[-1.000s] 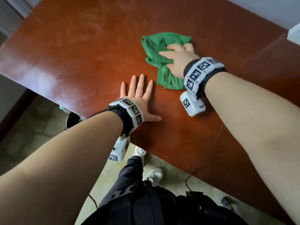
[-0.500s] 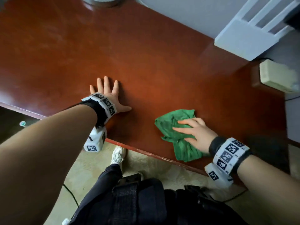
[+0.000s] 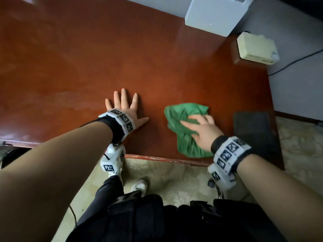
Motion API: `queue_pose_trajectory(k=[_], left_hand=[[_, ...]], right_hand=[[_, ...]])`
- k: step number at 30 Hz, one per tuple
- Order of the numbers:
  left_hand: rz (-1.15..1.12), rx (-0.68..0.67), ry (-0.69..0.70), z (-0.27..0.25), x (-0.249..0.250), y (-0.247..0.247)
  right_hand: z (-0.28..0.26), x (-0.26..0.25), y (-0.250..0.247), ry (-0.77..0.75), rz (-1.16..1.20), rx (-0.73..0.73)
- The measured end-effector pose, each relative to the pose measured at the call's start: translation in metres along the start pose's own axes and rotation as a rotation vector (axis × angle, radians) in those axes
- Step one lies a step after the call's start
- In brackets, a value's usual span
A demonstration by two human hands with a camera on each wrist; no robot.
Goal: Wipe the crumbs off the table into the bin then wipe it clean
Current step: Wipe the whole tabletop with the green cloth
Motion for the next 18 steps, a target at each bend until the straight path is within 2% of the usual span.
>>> queue_pose_trajectory(k=[3, 4, 5, 7, 8, 10, 12, 14, 18], left_hand=[[0.037, 0.003, -0.016, 0.005, 0.002, 0.001], [0.039, 0.005, -0.017, 0.007, 0.002, 0.001], [0.039, 0.007, -0.021, 0.007, 0.002, 0.001], [0.044, 0.010, -0.032, 0.009, 0.002, 0.002], [0.047, 0.009, -0.037, 0.009, 0.002, 0.002], [0.049, 0.002, -0.042, 0.011, 0.004, 0.003], [0.054, -0.014, -0.056, 0.013, 0.004, 0.002], [0.058, -0.035, -0.068, 0.015, 0.003, 0.003], [0.046, -0.033, -0.062, 0.014, 0.004, 0.003]], right_hand=[[-0.029, -0.007, 0.012, -0.196, -0.018, -0.172], [-0.025, 0.000, 0.002, -0.193, -0.012, -0.148], [-0.015, 0.013, -0.012, -0.150, 0.015, -0.058], [0.011, 0.053, -0.047, 0.068, 0.105, 0.201], [0.025, 0.072, -0.060, 0.221, 0.152, 0.266], [0.050, 0.097, -0.068, 0.509, 0.230, 0.211], [0.071, 0.100, -0.069, 0.637, 0.270, 0.126], [0.087, 0.081, -0.073, 0.567, 0.254, 0.163], [0.079, 0.004, -0.049, 0.151, 0.095, 0.195]])
Point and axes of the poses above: each hand's wrist, its own z-axis towards the middle knuckle, its own y-axis out of the palm, x = y × z, the point moved 6 cm from there along z, towards the middle knuckle, and after that the axes turned 8 degrees about -x, right-handed, at the moved point
